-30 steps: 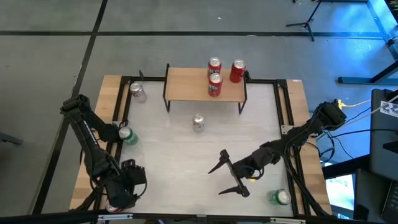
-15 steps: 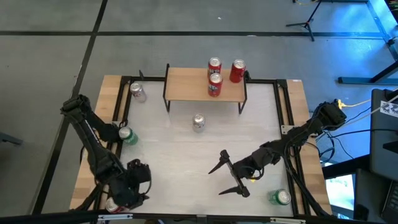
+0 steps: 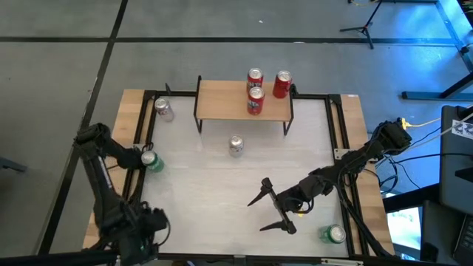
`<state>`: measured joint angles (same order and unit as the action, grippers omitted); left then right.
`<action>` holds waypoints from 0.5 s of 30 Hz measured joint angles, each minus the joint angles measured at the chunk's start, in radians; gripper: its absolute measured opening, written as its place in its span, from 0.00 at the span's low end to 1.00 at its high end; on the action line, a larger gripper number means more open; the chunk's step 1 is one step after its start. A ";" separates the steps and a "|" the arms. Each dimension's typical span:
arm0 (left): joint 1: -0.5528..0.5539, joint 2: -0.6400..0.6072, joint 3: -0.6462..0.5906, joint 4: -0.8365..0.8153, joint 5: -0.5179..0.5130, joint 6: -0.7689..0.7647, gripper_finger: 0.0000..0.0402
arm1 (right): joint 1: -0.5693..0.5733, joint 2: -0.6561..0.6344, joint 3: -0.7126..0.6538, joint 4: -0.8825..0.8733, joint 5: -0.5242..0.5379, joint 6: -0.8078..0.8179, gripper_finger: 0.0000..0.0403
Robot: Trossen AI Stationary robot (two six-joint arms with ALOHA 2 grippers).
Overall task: Place canned beverage on shelf
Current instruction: Put the red soda can on the shelf and align with the other red soda can
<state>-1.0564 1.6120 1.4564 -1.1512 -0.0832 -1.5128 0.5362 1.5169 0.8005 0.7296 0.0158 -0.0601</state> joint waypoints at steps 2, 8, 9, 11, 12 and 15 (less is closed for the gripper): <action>-0.040 0.017 0.005 -0.021 0.005 -0.049 0.95 | 0.000 0.000 0.000 0.000 0.000 0.000 0.95; -0.142 0.057 0.005 -0.096 0.069 -0.195 0.95 | 0.000 0.000 0.000 0.003 0.000 -0.001 0.95; -0.156 0.059 0.005 -0.104 0.069 -0.217 0.95 | 0.000 0.000 0.000 0.003 0.000 -0.001 0.95; -0.176 0.060 0.005 -0.106 0.064 -0.254 0.95 | 0.000 0.000 0.000 0.003 0.000 -0.001 0.95; -0.185 0.059 0.005 -0.104 0.057 -0.272 0.95 | 0.000 0.000 0.000 0.003 0.000 -0.001 0.95; -0.204 0.060 0.005 -0.095 0.047 -0.302 0.95 | 0.000 0.000 0.000 0.003 0.000 -0.001 0.95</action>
<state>-1.2599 1.6715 1.4616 -1.2459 -0.0360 -1.8148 0.5362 1.5169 0.8005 0.7322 0.0162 -0.0608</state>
